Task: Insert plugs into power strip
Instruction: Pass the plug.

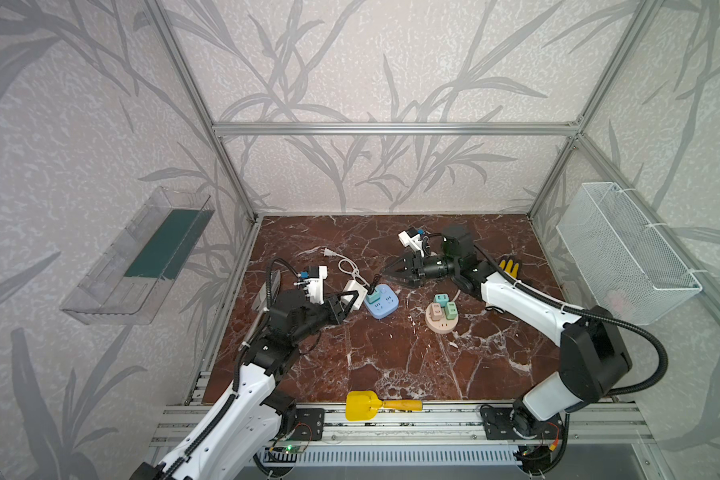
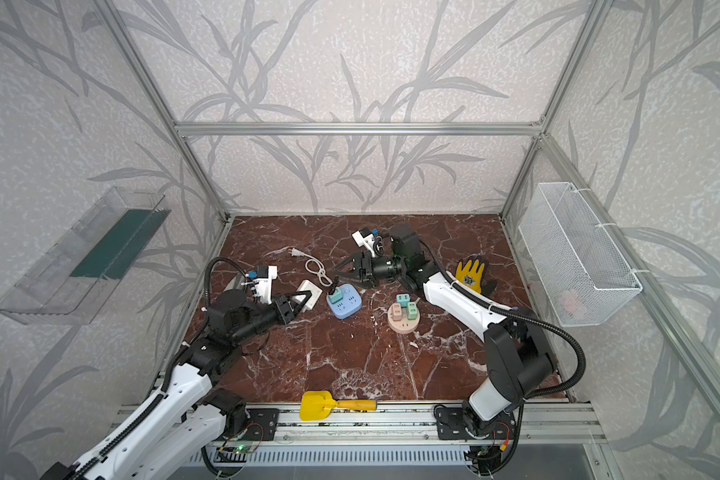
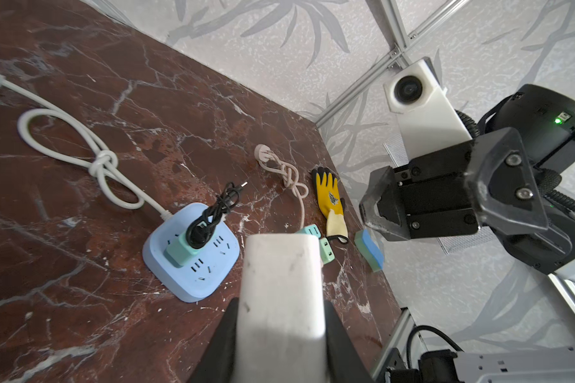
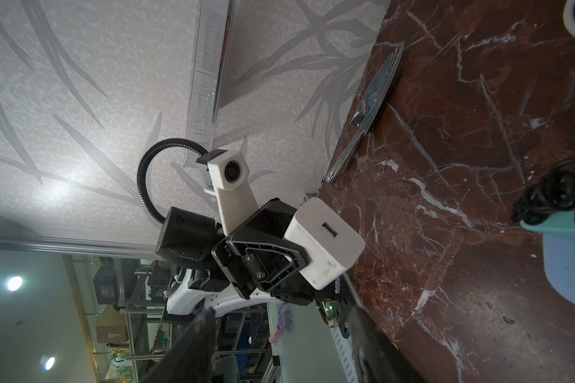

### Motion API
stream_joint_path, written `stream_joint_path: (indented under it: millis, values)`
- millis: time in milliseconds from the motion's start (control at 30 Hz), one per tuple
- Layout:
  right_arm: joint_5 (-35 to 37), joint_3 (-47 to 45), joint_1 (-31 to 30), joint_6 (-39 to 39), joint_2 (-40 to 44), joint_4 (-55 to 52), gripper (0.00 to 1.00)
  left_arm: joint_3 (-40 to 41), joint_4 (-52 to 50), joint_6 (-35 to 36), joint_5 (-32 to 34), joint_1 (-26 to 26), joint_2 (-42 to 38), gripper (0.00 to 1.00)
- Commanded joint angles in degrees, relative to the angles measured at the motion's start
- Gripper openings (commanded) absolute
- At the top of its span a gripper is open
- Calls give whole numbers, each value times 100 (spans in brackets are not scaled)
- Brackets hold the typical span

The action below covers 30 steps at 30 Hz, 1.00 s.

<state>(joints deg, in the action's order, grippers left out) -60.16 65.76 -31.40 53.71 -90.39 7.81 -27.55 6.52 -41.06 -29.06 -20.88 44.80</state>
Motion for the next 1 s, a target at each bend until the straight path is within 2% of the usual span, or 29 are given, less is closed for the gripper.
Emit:
stream_joint_path:
  millis: [0,267,433,700,967]
  values:
    - [-151,44,-15,-946,-4,-929,61,19,1206,-684,-868,5,309,0]
    - [-525,-82,-5,-1083,74,-579,56,70,2231,-1594,-1684,5,436,0]
    - [-653,-125,-2,-1032,196,-424,55,163,2966,-2069,-1884,14,662,0]
    - [-939,-481,-7,-73,294,1046,54,261,4232,-2769,-2054,23,1097,0]
    - [-1015,-419,-13,218,168,1511,53,274,4909,-3166,-2305,23,1427,0]
